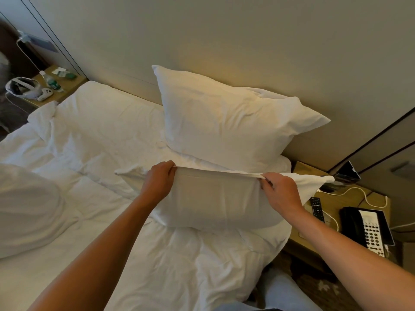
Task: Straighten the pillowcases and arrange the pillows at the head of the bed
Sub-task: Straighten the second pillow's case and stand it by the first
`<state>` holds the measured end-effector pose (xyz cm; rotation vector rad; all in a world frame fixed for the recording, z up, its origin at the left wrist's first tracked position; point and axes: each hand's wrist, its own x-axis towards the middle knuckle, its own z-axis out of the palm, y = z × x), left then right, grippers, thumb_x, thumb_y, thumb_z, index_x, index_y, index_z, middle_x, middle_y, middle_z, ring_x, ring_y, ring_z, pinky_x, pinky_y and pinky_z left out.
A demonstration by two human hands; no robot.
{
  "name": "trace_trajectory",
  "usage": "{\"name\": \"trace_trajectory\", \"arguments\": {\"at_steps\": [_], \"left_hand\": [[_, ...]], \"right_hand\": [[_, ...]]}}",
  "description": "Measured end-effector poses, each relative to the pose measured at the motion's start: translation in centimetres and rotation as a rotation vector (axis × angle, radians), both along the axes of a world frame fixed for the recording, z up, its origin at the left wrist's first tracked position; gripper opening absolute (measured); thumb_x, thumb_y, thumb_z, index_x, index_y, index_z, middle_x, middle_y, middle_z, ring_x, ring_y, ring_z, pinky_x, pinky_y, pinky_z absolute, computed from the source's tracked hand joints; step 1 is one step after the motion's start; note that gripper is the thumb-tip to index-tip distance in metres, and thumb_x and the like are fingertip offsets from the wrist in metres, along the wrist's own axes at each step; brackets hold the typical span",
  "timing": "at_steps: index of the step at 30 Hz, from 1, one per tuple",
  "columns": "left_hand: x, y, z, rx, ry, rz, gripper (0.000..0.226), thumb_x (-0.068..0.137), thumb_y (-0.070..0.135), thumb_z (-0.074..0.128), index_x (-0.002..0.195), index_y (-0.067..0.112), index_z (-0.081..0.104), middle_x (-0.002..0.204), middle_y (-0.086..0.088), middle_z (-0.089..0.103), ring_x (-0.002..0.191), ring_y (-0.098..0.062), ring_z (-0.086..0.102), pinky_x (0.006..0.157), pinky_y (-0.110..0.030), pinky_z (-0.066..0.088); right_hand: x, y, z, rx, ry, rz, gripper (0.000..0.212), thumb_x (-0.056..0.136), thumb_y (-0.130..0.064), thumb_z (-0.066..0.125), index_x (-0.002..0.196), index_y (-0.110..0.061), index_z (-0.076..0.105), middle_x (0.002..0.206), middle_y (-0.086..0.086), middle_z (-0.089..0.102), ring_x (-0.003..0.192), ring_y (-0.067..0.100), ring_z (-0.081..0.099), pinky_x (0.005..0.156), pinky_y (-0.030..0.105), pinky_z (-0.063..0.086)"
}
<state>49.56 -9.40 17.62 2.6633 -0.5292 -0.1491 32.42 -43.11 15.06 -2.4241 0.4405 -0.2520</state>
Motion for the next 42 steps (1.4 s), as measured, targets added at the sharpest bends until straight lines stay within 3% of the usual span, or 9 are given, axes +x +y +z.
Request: {"name": "trace_trajectory", "arguments": {"at_steps": [4, 8, 16, 22, 28, 32, 36, 40, 42], "left_hand": [[2.1, -1.4, 1.9, -0.023, -0.077, -0.015, 0.028, 0.104, 0.02, 0.047, 0.076, 0.018, 0.053, 0.07, 0.003, 0.052, 0.067, -0.021, 0.053, 0.061, -0.033, 0.035], [4.9, -3.9, 3.8, -0.057, -0.158, -0.039, 0.026, 0.105, 0.023, 0.047, 0.089, 0.013, 0.065, 0.078, -0.002, 0.06, 0.071, -0.02, 0.054, 0.066, -0.032, 0.038], [8.5, -8.8, 3.9, -0.056, -0.187, -0.118, 0.027, 0.106, 0.023, 0.046, 0.104, 0.012, 0.071, 0.092, -0.008, 0.069, 0.082, -0.024, 0.063, 0.074, -0.033, 0.047], [7.8, -8.3, -0.6, 0.042, -0.055, -0.088, 0.027, 0.106, 0.024, 0.045, 0.098, 0.013, 0.069, 0.081, 0.002, 0.056, 0.082, -0.027, 0.062, 0.069, -0.033, 0.041], [9.6, -5.7, -1.2, 0.067, -0.08, -0.02, 0.028, 0.106, 0.025, 0.045, 0.096, 0.014, 0.068, 0.084, -0.001, 0.062, 0.079, -0.024, 0.062, 0.066, -0.033, 0.044], [12.8, -4.9, 0.7, 0.052, -0.152, 0.021, 0.027, 0.105, 0.022, 0.046, 0.097, 0.011, 0.069, 0.088, -0.007, 0.065, 0.082, -0.027, 0.062, 0.066, -0.035, 0.045], [17.0, -4.2, 2.8, 0.009, -0.234, 0.077, 0.031, 0.106, 0.023, 0.044, 0.097, 0.01, 0.07, 0.091, -0.011, 0.067, 0.084, -0.029, 0.063, 0.07, -0.036, 0.048], [20.3, -3.5, 2.5, -0.09, -0.229, 0.198, 0.029, 0.105, 0.025, 0.046, 0.11, 0.012, 0.071, 0.116, -0.012, 0.068, 0.115, -0.032, 0.061, 0.093, -0.042, 0.05], [20.2, -3.2, 0.3, -0.081, -0.109, 0.278, 0.034, 0.103, 0.03, 0.054, 0.133, 0.016, 0.062, 0.15, -0.013, 0.05, 0.145, -0.033, 0.038, 0.111, -0.047, 0.041]], "right_hand": [[1.6, -0.9, 1.9, 0.0, -0.003, -0.019, 0.025, 0.106, -0.03, 0.056, 0.093, -0.024, 0.076, 0.082, -0.008, 0.07, 0.075, 0.015, 0.062, 0.067, 0.032, 0.047], [2.8, -2.5, 4.1, -0.045, -0.04, -0.055, 0.031, 0.104, -0.03, 0.058, 0.077, -0.021, 0.068, 0.07, -0.005, 0.065, 0.066, 0.017, 0.058, 0.059, 0.039, 0.047], [3.4, -5.3, 4.3, -0.069, 0.018, -0.161, 0.035, 0.104, -0.034, 0.055, 0.083, -0.012, 0.072, 0.068, 0.002, 0.064, 0.065, 0.024, 0.06, 0.06, 0.046, 0.052], [3.5, -4.2, 1.0, 0.009, 0.185, -0.122, 0.03, 0.105, -0.037, 0.058, 0.086, -0.024, 0.077, 0.077, -0.004, 0.071, 0.071, 0.014, 0.062, 0.068, 0.035, 0.053], [6.1, -2.0, 0.4, 0.084, 0.205, -0.085, 0.027, 0.103, -0.042, 0.06, 0.089, -0.028, 0.078, 0.075, -0.009, 0.072, 0.07, 0.008, 0.064, 0.07, 0.027, 0.053], [9.1, -1.2, 1.7, 0.107, 0.149, -0.039, 0.036, 0.103, -0.042, 0.059, 0.069, -0.033, 0.069, 0.062, -0.013, 0.067, 0.06, 0.006, 0.062, 0.064, 0.029, 0.054], [13.1, -0.1, 3.0, 0.102, 0.09, 0.007, 0.039, 0.102, -0.039, 0.058, 0.069, -0.024, 0.07, 0.066, -0.009, 0.07, 0.065, 0.009, 0.064, 0.073, 0.038, 0.059], [17.6, 1.8, 2.9, 0.185, 0.052, -0.009, 0.034, 0.102, -0.035, 0.06, 0.075, -0.019, 0.072, 0.072, -0.005, 0.073, 0.073, 0.019, 0.069, 0.073, 0.041, 0.058], [19.4, 3.1, 2.3, 0.177, 0.089, 0.02, 0.027, 0.104, -0.033, 0.058, 0.087, -0.018, 0.074, 0.085, -0.004, 0.076, 0.084, 0.023, 0.071, 0.074, 0.037, 0.055]]}}
